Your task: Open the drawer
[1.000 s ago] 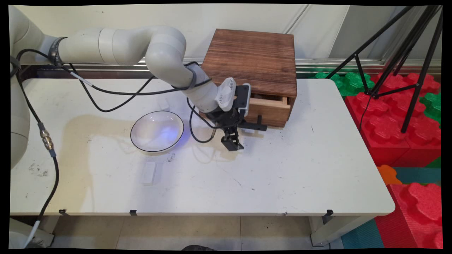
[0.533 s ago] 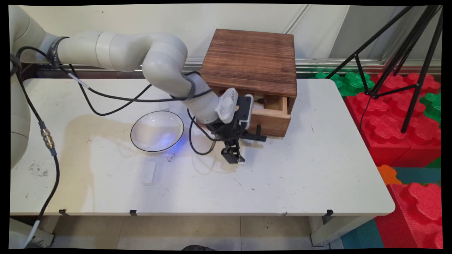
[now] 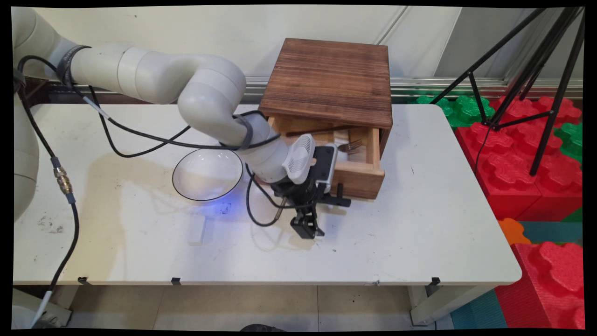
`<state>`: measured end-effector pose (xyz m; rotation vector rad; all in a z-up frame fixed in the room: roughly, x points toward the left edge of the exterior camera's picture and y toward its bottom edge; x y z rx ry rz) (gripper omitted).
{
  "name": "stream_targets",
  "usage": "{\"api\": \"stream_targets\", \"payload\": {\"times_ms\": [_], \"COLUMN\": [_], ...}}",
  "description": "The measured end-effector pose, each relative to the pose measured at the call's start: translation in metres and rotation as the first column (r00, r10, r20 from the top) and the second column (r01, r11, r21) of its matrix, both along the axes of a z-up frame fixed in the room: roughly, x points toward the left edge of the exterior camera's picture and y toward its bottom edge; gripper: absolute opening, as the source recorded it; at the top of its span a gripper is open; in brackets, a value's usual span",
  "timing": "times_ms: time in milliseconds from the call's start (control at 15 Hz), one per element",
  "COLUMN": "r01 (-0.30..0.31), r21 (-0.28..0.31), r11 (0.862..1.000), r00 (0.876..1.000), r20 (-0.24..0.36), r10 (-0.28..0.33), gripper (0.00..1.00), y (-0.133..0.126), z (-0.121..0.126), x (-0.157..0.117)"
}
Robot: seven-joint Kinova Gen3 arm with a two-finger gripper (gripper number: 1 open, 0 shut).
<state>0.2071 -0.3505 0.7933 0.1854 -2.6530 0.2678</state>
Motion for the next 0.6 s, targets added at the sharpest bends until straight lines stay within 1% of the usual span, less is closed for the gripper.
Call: {"api": "stream_targets", "payload": {"times_ms": [600], "r01": [0.029], "r21": [0.037], "r11": [0.999], "r00": [0.999], "r20": [-0.02], "r10": [-0.028], "gripper": [1.0], "y": [0.039], "z": [0.005], "x": [-0.015]}}
